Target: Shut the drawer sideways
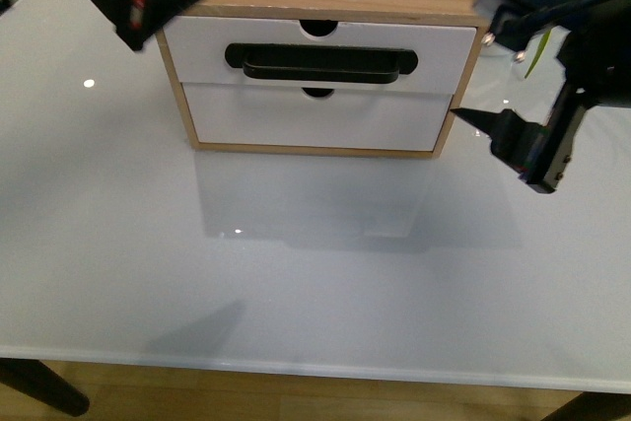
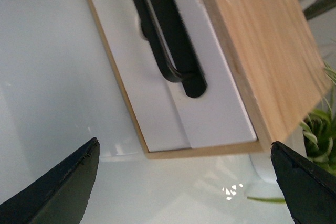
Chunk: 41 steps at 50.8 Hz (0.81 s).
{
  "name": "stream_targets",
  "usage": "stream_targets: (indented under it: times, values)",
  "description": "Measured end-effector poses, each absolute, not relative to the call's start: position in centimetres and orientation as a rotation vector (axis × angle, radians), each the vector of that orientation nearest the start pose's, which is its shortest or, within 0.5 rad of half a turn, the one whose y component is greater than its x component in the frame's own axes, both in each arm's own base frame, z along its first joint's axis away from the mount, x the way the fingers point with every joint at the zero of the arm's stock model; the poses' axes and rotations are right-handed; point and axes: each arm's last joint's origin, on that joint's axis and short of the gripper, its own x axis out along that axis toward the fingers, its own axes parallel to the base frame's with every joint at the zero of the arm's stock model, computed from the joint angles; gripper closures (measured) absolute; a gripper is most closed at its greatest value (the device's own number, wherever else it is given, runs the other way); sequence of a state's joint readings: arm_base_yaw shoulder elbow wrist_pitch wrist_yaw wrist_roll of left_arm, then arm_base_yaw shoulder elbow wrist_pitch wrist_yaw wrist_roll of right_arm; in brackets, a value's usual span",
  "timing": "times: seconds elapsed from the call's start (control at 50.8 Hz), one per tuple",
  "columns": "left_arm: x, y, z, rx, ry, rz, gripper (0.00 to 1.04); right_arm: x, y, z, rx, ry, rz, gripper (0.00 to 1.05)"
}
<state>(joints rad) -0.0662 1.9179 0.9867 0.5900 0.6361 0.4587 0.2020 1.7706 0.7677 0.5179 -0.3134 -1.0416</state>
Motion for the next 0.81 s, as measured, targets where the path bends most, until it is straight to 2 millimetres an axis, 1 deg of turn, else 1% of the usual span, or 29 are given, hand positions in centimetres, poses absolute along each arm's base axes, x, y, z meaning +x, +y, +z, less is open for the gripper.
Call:
stream_targets:
  times: [0.059, 0.079, 0.098, 0.157, 0.197, 0.256, 0.276, 0.315, 0.335, 0.413, 0.472, 0.492, 0.571, 0.669, 0.748, 0.768, 0.807]
  values:
    - [37.9, -3.0, 17.0, 0.292, 0.151, -0.687, 0.09, 32.0, 6.8, 14.9, -0.909, 0.179, 0.658, 0.09]
    - [37.1, -2.0, 17.7, 0.242, 0.145, -0.628, 0.09, 31.4, 6.3, 15.2, -0.860, 0.183, 0.616, 0.09]
    - [36.5, -1.4, 18.1, 0.201, 0.146, -0.586, 0.09, 30.9, 5.9, 15.4, -0.838, 0.183, 0.584, 0.09]
    - [33.9, 0.8, 19.3, 0.060, 0.143, -0.468, 0.09, 29.1, 4.2, 16.6, -0.698, 0.177, 0.442, 0.09]
    - [32.4, 1.7, 19.8, -0.012, 0.144, -0.411, 0.09, 28.1, 3.4, 17.3, -0.612, 0.174, 0.355, 0.09]
    - [28.9, 3.4, 20.8, -0.166, 0.133, -0.296, 0.09, 25.9, 1.9, 18.7, -0.447, 0.155, 0.215, 0.09]
    - [28.2, 3.5, 20.9, -0.161, 0.115, -0.251, 0.11, 25.7, 1.8, 18.8, -0.405, 0.145, 0.175, 0.10]
    - [27.0, 3.6, 21.1, -0.133, 0.052, -0.143, 0.18, 25.2, 1.5, 19.2, -0.302, 0.080, 0.077, 0.17]
    - [26.7, 3.6, 21.2, -0.119, 0.037, -0.108, 0.20, 25.0, 1.5, 19.3, -0.279, 0.065, 0.057, 0.19]
    - [24.9, 3.1, 21.2, -0.058, -0.020, -0.009, 0.34, 23.7, 1.2, 19.0, -0.136, 0.007, 0.004, 0.32]
    - [23.9, 2.8, 20.5, -0.037, -0.008, 0.006, 0.45, 22.6, 1.1, 18.5, -0.081, 0.011, 0.008, 0.43]
    - [23.7, 2.7, 20.3, -0.036, -0.004, 0.006, 0.46, 22.5, 1.0, 18.4, -0.078, 0.012, 0.009, 0.45]
    - [22.4, 2.2, 19.4, -0.024, 0.015, 0.001, 0.60, 21.3, 0.3, 18.1, -0.042, 0.013, 0.013, 0.58]
    - [20.6, 1.6, 18.9, -0.015, 0.005, 0.004, 0.84, 19.6, 0.0, 17.7, -0.018, 0.009, -0.001, 0.83]
    - [19.6, 1.3, 18.6, -0.012, 0.004, 0.002, 0.99, 18.7, 0.0, 17.5, -0.015, 0.014, -0.001, 0.97]
    - [19.3, 1.2, 18.5, -0.012, 0.006, 0.000, 1.03, 18.5, 0.0, 17.4, -0.015, 0.015, -0.001, 1.01]
    - [19.0, 1.2, 18.3, -0.011, 0.008, 0.003, 1.03, 18.2, 0.0, 17.3, -0.015, 0.015, -0.001, 1.03]
